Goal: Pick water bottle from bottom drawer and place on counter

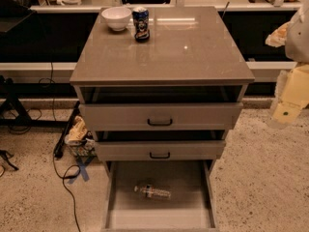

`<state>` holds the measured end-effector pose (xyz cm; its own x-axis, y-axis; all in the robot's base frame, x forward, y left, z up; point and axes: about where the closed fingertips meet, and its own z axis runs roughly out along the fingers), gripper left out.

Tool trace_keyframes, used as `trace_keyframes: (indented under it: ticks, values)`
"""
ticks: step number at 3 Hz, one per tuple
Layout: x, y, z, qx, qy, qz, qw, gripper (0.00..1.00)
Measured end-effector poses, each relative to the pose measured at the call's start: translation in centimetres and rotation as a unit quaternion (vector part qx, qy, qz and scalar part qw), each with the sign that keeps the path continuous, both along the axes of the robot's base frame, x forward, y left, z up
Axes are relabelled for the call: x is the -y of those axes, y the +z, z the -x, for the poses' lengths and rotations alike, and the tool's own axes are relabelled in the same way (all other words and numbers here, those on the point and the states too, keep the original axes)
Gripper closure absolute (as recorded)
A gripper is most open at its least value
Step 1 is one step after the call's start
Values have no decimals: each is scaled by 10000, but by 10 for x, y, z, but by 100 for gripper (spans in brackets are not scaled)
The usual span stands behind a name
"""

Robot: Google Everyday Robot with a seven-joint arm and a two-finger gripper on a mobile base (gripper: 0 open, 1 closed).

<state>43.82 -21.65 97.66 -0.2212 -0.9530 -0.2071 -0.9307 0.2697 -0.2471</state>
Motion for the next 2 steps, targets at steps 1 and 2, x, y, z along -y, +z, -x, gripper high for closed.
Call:
trace_keyframes:
  ticks: [1, 2]
  values:
    - [0, 0, 0, 0, 0, 0, 10000, 0]
    - [-15, -45, 7, -192, -54, -417, 9989, 0]
